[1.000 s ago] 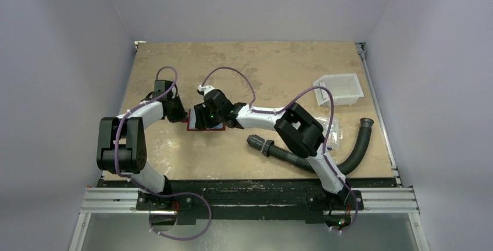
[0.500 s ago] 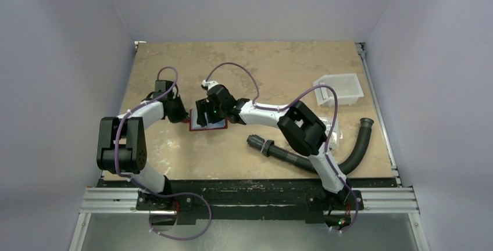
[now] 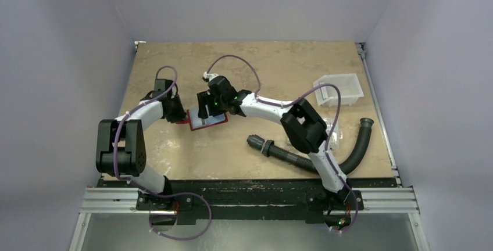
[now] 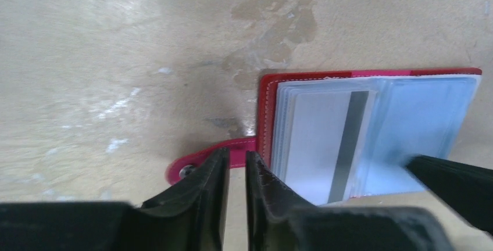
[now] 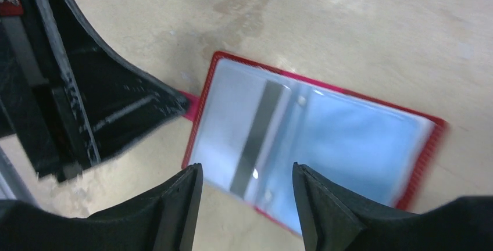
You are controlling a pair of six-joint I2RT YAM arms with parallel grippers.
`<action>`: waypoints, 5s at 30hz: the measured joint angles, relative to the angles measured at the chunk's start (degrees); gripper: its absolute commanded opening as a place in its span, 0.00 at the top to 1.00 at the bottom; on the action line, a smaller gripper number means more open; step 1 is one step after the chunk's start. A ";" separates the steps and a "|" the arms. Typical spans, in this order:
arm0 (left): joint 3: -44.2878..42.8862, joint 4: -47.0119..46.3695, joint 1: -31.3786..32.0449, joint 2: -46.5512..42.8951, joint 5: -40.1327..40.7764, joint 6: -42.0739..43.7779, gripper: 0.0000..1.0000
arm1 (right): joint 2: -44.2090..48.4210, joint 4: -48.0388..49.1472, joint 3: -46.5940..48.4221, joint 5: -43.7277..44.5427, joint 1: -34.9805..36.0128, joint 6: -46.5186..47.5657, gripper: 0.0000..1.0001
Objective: Put the credit cards into the card holder
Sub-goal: Pick up the credit card from the storage box.
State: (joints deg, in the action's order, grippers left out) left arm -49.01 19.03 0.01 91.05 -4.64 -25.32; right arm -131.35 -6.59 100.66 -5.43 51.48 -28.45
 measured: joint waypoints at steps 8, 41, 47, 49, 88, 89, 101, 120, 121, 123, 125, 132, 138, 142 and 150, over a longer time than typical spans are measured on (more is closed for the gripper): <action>-4.22 5.99 0.04 -10.12 9.31 1.95 0.52 | 21.44 -10.60 -8.94 0.00 -13.38 4.98 0.23; -5.42 -2.10 12.68 -11.67 -6.64 5.05 0.36 | 20.31 -16.52 -19.47 -8.04 -59.63 21.11 0.11; -5.42 -2.12 12.48 -11.67 -6.91 5.05 0.36 | 20.22 -15.93 -20.13 -10.75 -59.63 20.81 0.23; -5.42 -2.14 12.48 -11.67 -7.02 5.05 0.36 | 20.22 -15.85 -20.35 -11.28 -59.63 20.63 0.26; -5.42 -2.21 12.37 -11.67 -8.22 5.05 0.36 | 23.65 -15.69 -21.81 -11.58 -59.80 20.39 0.84; -5.42 -2.21 12.37 -11.67 -8.26 5.05 0.36 | 23.67 -15.69 -21.81 -11.45 -59.82 20.39 0.85; -5.42 -2.23 12.37 -11.65 -8.48 5.03 0.36 | 24.20 -15.80 -21.84 -10.49 -60.17 20.39 0.95; -5.42 -2.23 12.37 -11.30 -8.48 5.05 0.36 | 29.42 -22.14 -17.90 7.63 -60.17 11.08 1.00; -5.42 -2.23 12.37 -11.30 -8.48 5.03 0.36 | 29.44 -22.69 -17.53 8.79 -60.17 10.14 1.00; -5.42 -2.23 12.37 -11.26 -8.48 5.03 0.36 | 29.59 -23.43 -17.33 10.69 -60.15 8.59 1.00; -5.42 -2.23 12.37 -11.21 -8.48 5.03 0.36 | 30.21 -24.68 -17.33 12.70 -59.93 6.93 1.00; -4.35 -6.75 12.26 -10.60 -16.68 3.17 0.33 | 39.30 -20.48 -21.46 -0.83 -55.10 3.32 1.00; 2.36 -27.41 12.28 -8.33 -35.87 -12.24 0.31 | 42.07 -1.73 -28.06 -27.19 -39.04 -2.93 1.00; 7.54 -43.01 12.28 -8.83 -41.72 -24.57 0.31 | 41.16 22.45 -39.82 -37.64 -30.64 -18.14 1.00; 19.91 -77.79 12.28 -9.40 -41.35 -52.43 0.45 | 30.03 65.94 -49.94 -41.00 -27.80 -50.23 1.00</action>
State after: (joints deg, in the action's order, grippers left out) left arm -29.10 -58.76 12.29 81.65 -46.00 -77.76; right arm -101.32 59.35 50.72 -46.44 23.68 -78.67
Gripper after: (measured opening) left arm 0.596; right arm 0.051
